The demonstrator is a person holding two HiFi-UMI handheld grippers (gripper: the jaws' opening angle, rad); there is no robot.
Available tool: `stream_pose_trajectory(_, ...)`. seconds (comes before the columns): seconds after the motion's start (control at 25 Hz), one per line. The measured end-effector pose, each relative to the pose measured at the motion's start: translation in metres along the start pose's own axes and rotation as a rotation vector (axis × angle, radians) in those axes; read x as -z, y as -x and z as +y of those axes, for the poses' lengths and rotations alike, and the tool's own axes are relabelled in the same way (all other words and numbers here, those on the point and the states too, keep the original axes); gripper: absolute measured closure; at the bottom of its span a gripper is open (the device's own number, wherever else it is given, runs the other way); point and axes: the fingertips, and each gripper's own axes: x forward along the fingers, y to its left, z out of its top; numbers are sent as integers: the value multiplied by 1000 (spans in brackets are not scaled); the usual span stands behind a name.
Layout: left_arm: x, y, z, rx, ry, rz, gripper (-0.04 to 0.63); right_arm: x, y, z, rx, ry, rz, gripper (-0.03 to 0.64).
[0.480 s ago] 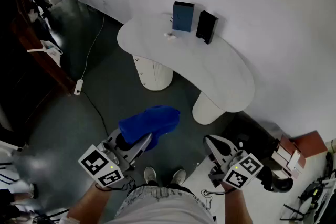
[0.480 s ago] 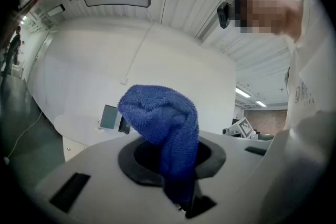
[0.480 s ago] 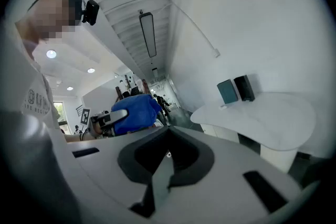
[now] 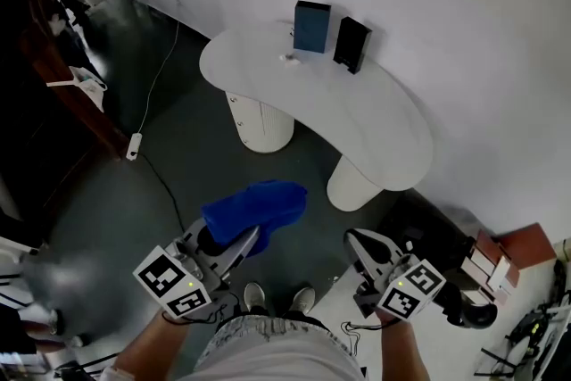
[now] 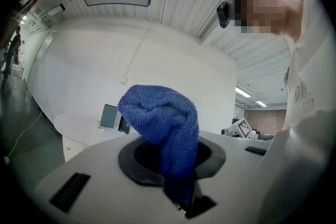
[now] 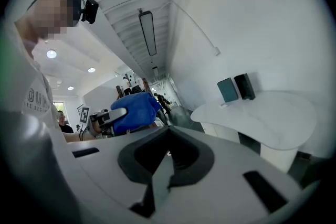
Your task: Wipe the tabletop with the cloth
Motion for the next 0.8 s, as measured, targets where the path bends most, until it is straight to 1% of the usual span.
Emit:
stream_pose_trajectory(0.32, 5, -4, -2, -19, 7, 2, 499, 0, 5, -12, 30, 5, 3, 609)
stream_pose_trajectory(0.8, 21, -21, -22, -59, 5, 5, 499, -2, 30, -33, 1, -6, -2, 609)
